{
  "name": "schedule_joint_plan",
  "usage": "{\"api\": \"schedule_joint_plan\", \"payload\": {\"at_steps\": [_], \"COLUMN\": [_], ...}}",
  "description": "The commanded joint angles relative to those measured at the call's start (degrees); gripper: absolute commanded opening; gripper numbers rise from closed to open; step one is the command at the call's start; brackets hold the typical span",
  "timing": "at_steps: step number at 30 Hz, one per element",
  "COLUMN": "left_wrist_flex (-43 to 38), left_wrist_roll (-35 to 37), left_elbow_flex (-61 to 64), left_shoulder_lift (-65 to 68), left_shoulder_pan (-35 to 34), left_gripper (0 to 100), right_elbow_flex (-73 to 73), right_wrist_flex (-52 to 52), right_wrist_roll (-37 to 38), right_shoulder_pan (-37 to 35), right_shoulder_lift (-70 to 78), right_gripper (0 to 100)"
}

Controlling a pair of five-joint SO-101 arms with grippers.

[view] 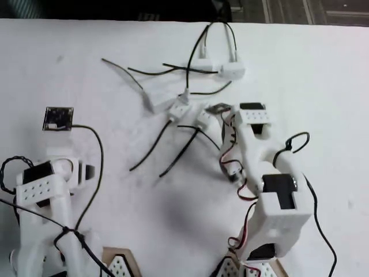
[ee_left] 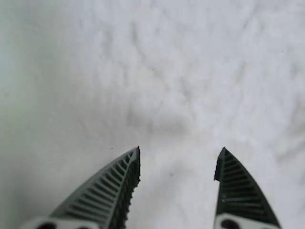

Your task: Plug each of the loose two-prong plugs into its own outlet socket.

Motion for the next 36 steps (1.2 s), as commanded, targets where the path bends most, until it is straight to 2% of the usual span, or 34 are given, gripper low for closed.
{"api": "schedule_joint_plan", "payload": {"at_steps": [1,7,13,21,28,36], "left_wrist_flex": [-0.88,-0.88,-0.88,-0.88,-0.88,-0.88], "left_wrist_roll": [0.18,0.18,0.18,0.18,0.18,0.18], "left_elbow_flex": [-0.09,-0.09,-0.09,0.0,0.0,0.0], "left_shoulder_lift": [-1.89,-1.89,-1.89,-1.89,-1.89,-1.89], "left_shoulder_pan": [0.48,0.4,0.4,0.4,0.4,0.4], "left_gripper": [26,26,26,26,26,26], "right_elbow_flex": [-2.81,-2.64,-2.99,-4.22,-4.4,-4.84], "right_wrist_flex": [2.15,2.24,2.15,4.79,7.52,7.43], "right_wrist_roll": [0.35,0.26,0.18,0.53,0.53,0.62], "right_shoulder_pan": [-0.57,-2.24,-4.44,-4.44,-5.23,-8.22], "right_shoulder_lift": [-0.4,-0.22,3.91,5.23,-0.4,8.04], "right_gripper": [9.2,8.7,1.9,1.7,1.7,1.7]}}
